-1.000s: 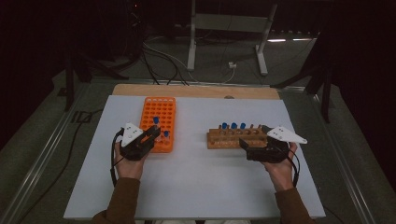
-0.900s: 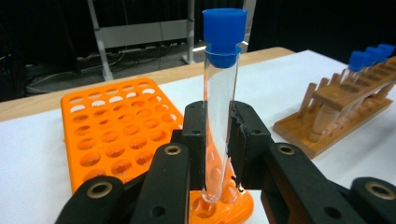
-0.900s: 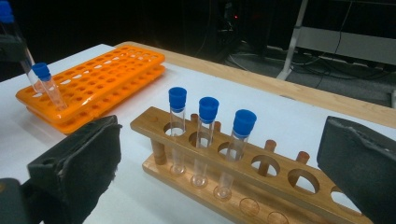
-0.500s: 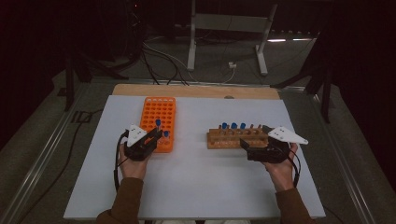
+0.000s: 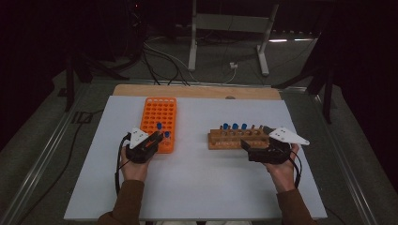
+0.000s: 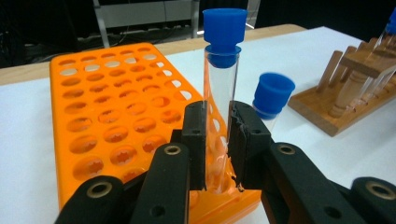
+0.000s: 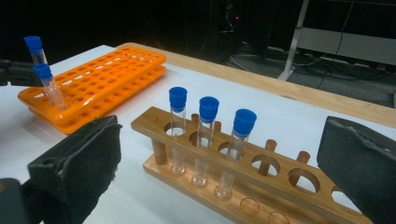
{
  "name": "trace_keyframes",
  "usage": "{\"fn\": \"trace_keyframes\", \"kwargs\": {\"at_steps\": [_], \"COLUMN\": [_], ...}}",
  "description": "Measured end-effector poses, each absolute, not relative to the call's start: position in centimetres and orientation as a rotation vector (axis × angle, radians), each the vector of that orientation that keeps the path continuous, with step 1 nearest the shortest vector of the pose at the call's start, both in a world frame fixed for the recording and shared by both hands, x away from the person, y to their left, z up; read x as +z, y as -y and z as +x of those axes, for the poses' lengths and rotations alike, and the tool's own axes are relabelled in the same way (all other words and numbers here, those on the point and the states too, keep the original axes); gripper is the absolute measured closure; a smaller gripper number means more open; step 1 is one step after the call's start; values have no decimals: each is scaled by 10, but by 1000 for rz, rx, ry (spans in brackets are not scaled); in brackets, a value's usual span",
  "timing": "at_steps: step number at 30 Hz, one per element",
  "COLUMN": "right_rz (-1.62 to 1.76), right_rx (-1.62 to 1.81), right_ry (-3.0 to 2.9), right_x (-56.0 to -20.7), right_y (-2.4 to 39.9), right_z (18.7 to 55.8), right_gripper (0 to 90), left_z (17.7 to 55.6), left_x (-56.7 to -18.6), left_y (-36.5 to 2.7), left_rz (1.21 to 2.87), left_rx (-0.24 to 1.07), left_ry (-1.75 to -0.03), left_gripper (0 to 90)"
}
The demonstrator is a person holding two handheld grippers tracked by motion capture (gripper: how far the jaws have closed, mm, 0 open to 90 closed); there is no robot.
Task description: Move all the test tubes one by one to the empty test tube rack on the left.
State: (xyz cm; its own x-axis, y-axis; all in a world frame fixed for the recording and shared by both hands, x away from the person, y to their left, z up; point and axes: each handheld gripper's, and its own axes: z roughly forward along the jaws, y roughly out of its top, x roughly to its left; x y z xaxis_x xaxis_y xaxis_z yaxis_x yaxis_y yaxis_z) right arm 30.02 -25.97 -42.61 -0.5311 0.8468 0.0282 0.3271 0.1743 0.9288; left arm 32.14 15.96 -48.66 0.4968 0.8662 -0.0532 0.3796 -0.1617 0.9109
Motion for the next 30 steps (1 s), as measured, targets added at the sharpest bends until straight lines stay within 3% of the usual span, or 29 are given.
{"fn": "trace_keyframes", "kwargs": {"at_steps": [30], "right_rz": [1090], "right_rx": [1348], "right_ry": [-1965], "right_x": [-428], "right_y": [257], "right_z": [300], "right_gripper": [0], "left_z": [321], "left_x": [-501], "left_y": [-155], "left_rz": [1860], "left_rx": [602], "left_ry": [-1090], "left_gripper": [785]}}
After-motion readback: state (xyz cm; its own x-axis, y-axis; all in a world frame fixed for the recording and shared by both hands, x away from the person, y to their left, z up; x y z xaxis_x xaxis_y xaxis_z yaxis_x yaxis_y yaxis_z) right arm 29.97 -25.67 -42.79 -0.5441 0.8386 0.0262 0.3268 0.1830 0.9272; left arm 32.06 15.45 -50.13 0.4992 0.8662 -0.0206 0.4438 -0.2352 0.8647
